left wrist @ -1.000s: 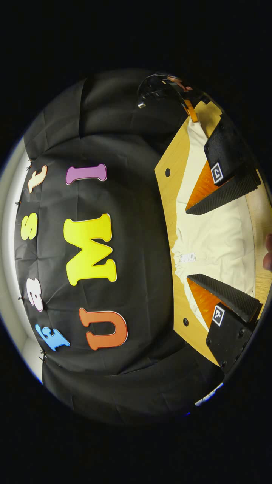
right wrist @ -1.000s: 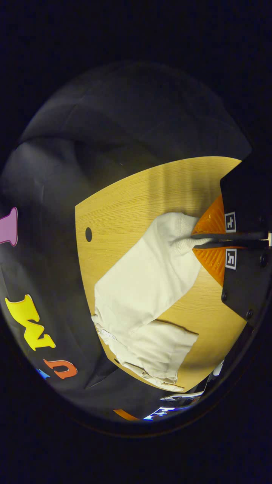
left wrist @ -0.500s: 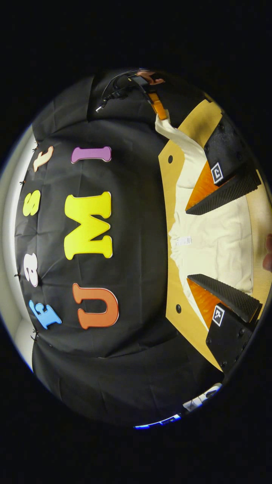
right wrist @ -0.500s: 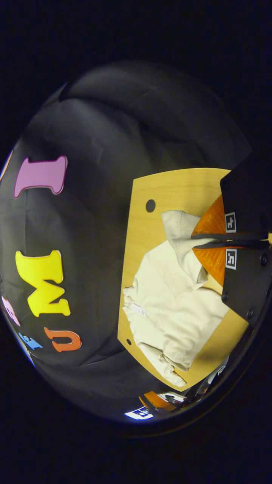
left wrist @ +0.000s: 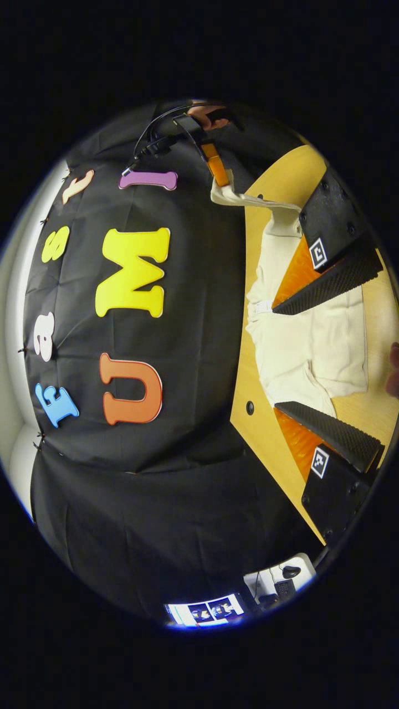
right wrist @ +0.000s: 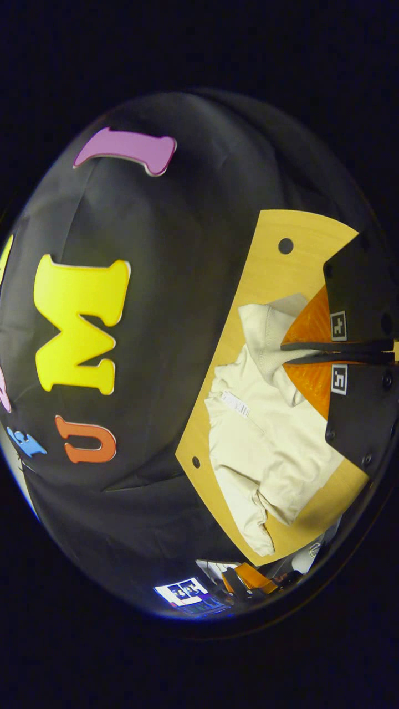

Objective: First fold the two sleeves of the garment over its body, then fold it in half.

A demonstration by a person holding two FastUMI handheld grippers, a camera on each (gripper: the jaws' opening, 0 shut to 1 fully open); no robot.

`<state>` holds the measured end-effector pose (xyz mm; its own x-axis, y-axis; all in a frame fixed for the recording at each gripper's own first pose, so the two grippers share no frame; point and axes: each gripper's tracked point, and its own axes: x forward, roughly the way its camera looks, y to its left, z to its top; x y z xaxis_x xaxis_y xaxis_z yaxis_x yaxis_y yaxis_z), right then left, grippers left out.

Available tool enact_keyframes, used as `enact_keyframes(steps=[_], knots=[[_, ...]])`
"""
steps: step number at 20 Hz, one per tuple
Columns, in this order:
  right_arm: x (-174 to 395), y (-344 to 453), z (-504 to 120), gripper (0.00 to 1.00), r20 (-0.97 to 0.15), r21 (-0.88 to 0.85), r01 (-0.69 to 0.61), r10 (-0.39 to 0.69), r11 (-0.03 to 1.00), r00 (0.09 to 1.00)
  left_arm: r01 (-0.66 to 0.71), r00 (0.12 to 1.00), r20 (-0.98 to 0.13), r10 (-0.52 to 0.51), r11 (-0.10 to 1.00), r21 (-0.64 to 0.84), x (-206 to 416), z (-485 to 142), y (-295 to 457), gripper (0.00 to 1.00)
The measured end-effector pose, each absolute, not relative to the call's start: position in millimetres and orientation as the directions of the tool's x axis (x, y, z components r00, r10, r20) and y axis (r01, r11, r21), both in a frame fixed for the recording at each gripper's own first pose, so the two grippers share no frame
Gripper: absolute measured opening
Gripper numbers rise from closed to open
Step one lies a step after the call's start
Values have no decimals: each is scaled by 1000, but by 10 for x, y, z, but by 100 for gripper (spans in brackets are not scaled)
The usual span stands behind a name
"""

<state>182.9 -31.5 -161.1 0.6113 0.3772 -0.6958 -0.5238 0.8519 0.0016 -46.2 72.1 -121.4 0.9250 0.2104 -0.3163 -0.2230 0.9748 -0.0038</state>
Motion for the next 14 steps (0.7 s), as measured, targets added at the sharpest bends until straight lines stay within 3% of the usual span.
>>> enact_keyframes(steps=[7,14], knots=[[2039,1127,-2093,1,-726,-5,-677,463,736,508,-371,878,-321,356,928,13,-784,-1225,1523,100],[2125,2338,-3034,1,-779,34,-747,486,664,396,-445,831,-357,427,895,34,-1044,-1305,1967,100]])
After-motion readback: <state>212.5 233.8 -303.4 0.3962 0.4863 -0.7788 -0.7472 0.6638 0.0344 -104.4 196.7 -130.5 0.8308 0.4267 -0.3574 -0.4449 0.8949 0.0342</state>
